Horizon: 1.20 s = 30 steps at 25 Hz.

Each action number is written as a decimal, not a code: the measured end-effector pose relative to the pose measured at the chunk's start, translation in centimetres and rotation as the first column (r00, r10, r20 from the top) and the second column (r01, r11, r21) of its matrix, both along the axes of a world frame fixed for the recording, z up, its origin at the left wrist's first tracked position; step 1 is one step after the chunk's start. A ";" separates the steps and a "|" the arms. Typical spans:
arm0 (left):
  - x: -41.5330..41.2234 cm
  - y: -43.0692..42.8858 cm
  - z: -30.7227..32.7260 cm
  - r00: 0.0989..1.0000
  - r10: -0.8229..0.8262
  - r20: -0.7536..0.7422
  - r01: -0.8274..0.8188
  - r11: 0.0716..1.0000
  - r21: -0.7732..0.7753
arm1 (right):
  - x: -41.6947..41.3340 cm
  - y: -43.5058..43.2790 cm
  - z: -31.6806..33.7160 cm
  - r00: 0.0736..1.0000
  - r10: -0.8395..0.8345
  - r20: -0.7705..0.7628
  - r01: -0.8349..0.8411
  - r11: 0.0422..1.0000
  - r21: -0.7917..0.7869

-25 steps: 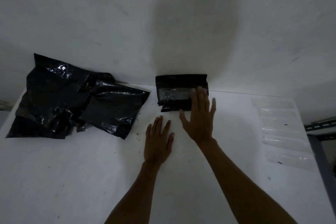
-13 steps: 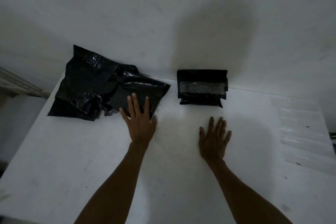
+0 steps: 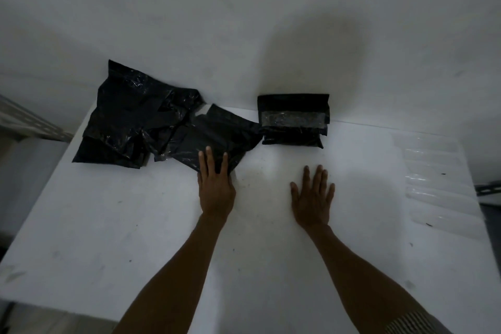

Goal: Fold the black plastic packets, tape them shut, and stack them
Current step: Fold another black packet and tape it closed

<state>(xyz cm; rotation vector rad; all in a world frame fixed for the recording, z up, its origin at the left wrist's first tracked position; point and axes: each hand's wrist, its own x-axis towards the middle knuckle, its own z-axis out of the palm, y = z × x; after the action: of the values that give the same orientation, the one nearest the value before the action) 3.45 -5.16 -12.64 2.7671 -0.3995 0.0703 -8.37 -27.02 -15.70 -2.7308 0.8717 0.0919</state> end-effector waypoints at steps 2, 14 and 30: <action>-3.6 -1.9 -0.5 0.999 0.008 -0.040 -0.010 0.999 -0.033 | -0.4 0.4 0.8 0.993 -0.027 0.119 0.019 0.998 0.065; -18.6 -7.9 3.5 0.961 -0.085 -0.264 0.093 0.996 0.017 | -6.8 -0.9 4.9 0.859 -0.470 0.201 0.212 0.686 0.696; -13.2 -6.7 0.2 0.943 -0.266 -0.202 0.281 0.958 0.053 | -14.1 0.7 2.3 0.962 0.236 0.140 -0.249 0.965 0.082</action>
<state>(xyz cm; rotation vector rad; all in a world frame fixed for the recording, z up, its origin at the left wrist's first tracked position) -9.80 -11.83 -12.43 2.7342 -0.7439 -0.2863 -22.46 -26.32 -13.39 -2.7022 0.4813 0.0065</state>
